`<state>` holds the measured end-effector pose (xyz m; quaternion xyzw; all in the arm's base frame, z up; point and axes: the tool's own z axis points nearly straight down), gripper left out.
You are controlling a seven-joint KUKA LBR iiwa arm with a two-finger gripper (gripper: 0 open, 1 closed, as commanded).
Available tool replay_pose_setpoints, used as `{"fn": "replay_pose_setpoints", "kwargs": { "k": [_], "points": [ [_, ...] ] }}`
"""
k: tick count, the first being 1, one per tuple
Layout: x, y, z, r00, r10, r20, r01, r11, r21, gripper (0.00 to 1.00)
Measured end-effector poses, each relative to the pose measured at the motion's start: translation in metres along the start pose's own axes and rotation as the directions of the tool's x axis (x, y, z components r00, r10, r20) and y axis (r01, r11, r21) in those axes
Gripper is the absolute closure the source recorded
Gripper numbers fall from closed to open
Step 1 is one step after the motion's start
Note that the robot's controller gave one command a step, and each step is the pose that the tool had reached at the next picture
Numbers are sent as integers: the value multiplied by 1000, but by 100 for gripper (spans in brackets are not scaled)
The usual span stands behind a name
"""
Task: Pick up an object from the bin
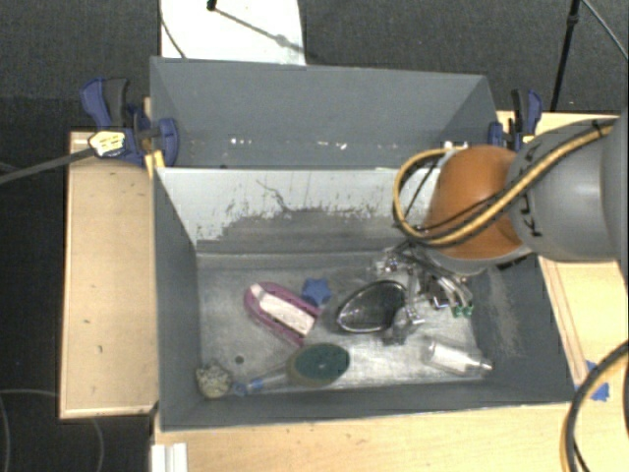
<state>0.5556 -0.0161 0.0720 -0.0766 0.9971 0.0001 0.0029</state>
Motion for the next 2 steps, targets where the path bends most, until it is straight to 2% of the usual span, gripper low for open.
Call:
{"fn": "replay_pose_setpoints", "kwargs": {
  "k": [1,2],
  "points": [
    [-3,-2,-3,1000,-2,9,2,1000,3,100],
    [22,-20,-146,986,-165,3,165,986,3,100]
  ]
}}
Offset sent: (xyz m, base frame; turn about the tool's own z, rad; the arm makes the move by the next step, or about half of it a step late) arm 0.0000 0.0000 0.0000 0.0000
